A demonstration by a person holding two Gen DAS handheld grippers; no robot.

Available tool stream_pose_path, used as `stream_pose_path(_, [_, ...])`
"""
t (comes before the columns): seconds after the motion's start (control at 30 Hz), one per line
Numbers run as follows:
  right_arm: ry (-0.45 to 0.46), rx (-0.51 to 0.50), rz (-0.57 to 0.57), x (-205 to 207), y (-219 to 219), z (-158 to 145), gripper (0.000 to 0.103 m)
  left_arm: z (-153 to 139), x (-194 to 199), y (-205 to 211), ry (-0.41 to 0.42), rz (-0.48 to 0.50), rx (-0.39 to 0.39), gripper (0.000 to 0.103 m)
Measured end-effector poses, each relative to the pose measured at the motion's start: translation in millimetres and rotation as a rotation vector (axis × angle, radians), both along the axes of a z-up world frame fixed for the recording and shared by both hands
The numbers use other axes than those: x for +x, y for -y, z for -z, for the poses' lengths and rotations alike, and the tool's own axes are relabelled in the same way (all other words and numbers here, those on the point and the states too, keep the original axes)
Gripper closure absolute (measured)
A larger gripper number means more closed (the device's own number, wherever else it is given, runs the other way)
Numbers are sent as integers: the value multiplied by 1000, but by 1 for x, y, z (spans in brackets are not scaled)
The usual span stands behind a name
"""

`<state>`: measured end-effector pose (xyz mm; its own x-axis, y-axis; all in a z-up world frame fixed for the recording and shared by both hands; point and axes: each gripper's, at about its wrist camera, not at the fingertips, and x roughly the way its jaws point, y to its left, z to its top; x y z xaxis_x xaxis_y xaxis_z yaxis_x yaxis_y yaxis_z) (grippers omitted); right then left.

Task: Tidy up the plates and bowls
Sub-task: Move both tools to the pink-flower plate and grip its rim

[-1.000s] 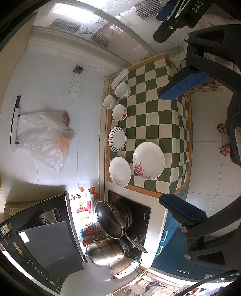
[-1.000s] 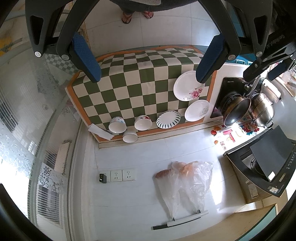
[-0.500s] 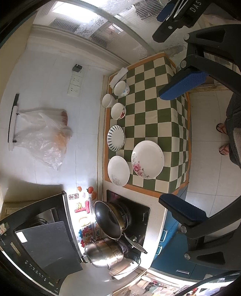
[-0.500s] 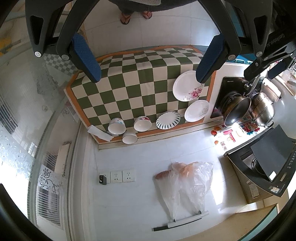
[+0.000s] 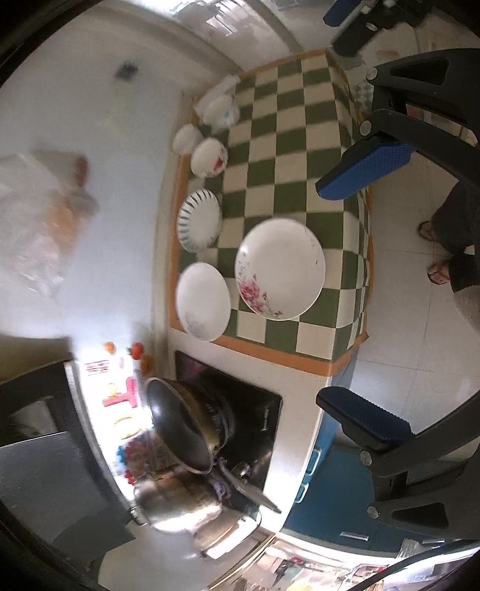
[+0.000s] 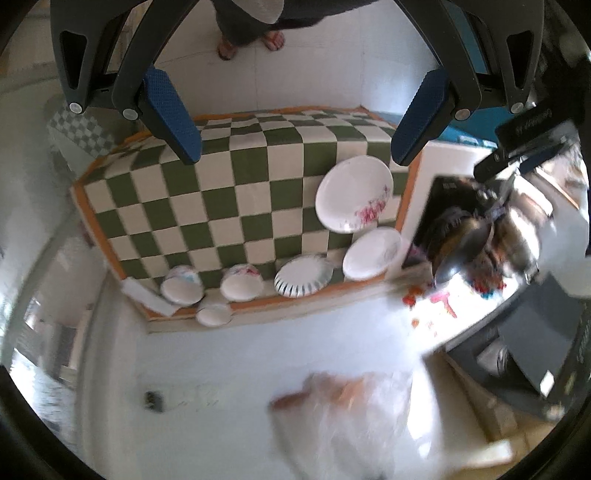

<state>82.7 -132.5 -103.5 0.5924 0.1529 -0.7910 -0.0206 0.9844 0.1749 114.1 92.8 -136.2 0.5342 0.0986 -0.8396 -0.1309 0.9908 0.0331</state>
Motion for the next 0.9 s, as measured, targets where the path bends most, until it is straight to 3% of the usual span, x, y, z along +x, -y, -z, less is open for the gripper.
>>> stream_pose_path(0.1, [-73, -37, -45, 39, -17, 41, 0, 30, 28, -13, -55, -13, -16, 0])
stream_pose_path(0.33, [-243, 57, -134, 144, -38, 142, 0, 109, 104, -35, -197, -38, 1, 0])
stream_pose_path(0.5, [-366, 107, -173, 225, -44, 206, 0, 164, 161, -51, -321, -81, -34, 1])
stream_pose_path(0.63, [-457, 106, -218, 273, -55, 253, 3, 202, 194, -61, -414, -107, -73, 8])
stream_pose_path(0.8, [-572, 160, -287, 317, -70, 302, 9, 242, 217, -73, -501, -129, -119, 10])
stream_pose_path(0.9, [-608, 184, -315, 330, -79, 317, 17, 257, 224, -79, -544, -146, -163, 23])
